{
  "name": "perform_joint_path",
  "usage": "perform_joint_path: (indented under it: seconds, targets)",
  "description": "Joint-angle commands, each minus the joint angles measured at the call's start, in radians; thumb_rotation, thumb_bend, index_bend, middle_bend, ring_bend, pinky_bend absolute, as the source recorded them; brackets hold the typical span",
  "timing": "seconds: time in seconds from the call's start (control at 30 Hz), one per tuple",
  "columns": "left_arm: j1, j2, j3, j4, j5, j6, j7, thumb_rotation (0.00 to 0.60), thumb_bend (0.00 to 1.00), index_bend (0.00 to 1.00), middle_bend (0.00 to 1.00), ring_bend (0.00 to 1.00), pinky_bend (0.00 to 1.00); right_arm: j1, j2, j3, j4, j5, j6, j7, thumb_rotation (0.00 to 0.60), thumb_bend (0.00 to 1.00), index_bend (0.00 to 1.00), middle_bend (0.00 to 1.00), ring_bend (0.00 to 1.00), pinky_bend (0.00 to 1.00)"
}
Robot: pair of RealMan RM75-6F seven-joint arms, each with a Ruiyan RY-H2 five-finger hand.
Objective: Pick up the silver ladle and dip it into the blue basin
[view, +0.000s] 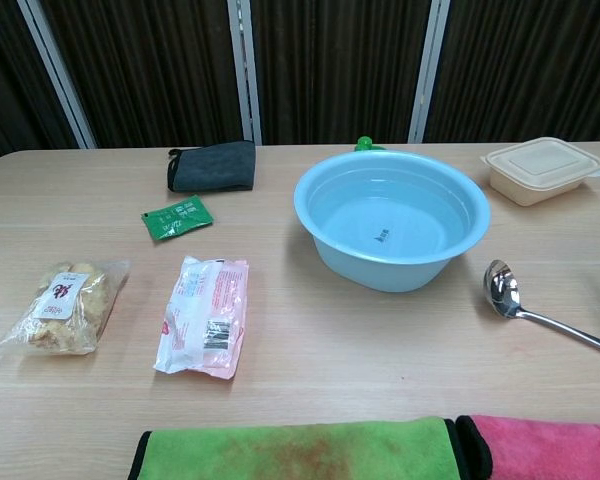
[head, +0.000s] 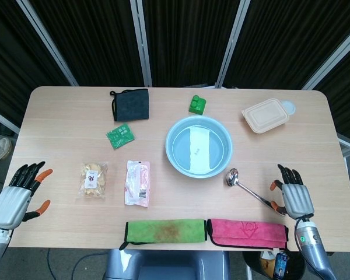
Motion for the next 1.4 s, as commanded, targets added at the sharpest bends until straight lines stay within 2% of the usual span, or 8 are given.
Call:
perform_joint_path:
  seconds: [0.03, 0.4, 1.03, 1.4]
  targets:
    - [-0.003, 0.003, 0.003, 0.002, 0.006, -0.002, -0.011, 0.600, 0.30, 0.14, 0.00, 0.00, 0.00, 0.000, -0.036, 0.007, 0.038, 0.019, 0.005, 0.007, 0.600, 0.19, 0.45, 0.00, 0.00, 0.00]
    - [-0.019, 0.014, 0.009, 0.011, 0.002, -0.032, -0.047, 0.600, 0.30, 0.14, 0.00, 0.00, 0.00, 0.003, -0.119, 0.001, 0.132, 0.045, -0.012, 0.015, 0.600, 0.19, 0.42, 0.00, 0.00, 0.00]
    - [-0.023, 0.030, 0.013, 0.016, 0.006, -0.025, -0.089, 0.600, 0.30, 0.14, 0.00, 0.00, 0.00, 0.020, -0.241, -0.012, 0.252, 0.046, -0.049, 0.025, 0.600, 0.19, 0.42, 0.00, 0.00, 0.00]
    - [-0.018, 0.037, 0.005, 0.026, -0.006, -0.010, -0.115, 0.600, 0.30, 0.14, 0.00, 0.00, 0.00, 0.045, -0.263, 0.004, 0.281, 0.053, -0.074, 0.010, 0.600, 0.19, 0.42, 0.00, 0.00, 0.00]
